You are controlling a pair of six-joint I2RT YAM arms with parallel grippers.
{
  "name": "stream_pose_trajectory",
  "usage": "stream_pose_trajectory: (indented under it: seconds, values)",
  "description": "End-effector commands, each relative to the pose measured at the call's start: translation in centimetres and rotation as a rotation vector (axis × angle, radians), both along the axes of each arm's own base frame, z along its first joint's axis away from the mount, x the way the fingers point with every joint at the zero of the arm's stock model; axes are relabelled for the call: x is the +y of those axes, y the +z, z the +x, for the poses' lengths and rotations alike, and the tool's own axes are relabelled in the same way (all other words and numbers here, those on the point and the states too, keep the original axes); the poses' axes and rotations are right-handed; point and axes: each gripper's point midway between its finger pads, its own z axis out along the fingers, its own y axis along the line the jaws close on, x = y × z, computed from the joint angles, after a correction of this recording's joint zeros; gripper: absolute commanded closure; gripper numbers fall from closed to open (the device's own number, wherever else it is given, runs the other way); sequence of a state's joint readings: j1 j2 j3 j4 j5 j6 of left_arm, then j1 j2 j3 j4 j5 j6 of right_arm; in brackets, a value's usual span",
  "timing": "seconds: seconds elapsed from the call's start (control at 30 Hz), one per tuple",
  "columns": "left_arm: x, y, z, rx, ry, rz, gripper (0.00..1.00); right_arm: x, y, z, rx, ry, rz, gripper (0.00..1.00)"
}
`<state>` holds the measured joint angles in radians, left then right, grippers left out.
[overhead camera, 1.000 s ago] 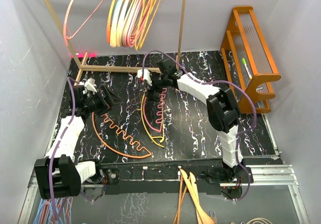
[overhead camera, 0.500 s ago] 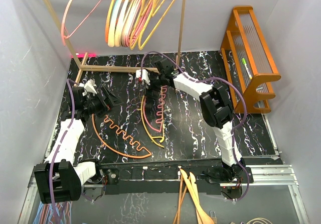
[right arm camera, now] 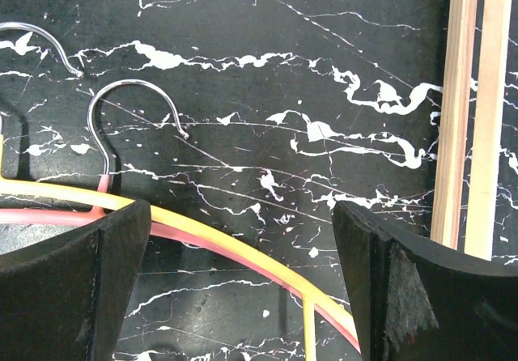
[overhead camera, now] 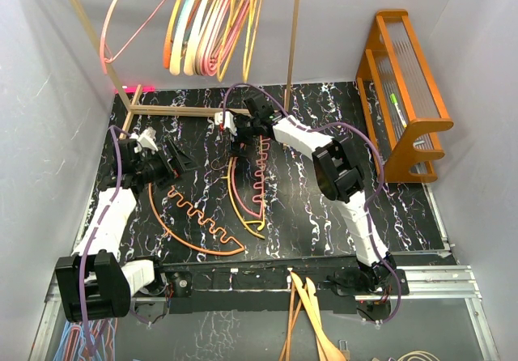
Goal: Organize the hangers
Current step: Place the hanger at the clothesline.
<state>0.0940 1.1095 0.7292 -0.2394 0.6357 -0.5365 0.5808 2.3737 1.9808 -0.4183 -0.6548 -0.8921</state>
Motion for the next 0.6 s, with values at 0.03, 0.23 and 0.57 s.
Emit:
stream_pose_trajectory:
  seconds: [0.03, 0.23, 0.57]
  values:
    - [-0.6, -0.1, -0.1, -0.007, -0.051, -0.014, 0.03, -0.2, 1.7, 1.8, -0.079, -0.012, 0.016, 0.01]
    - [-0.3, -0.4, 0.0, -0.008, -0.038, 0.004, 0.03, -1.0, 0.4, 2.2, -0.075, -0.028, -0.015, 0.01]
    - [-0.2, -0.6, -0.1, 0.003, -0.052, 0.018, 0.03, -3.2, -0.5, 2.8, -0.017, -0.029, -0.054, 0.04]
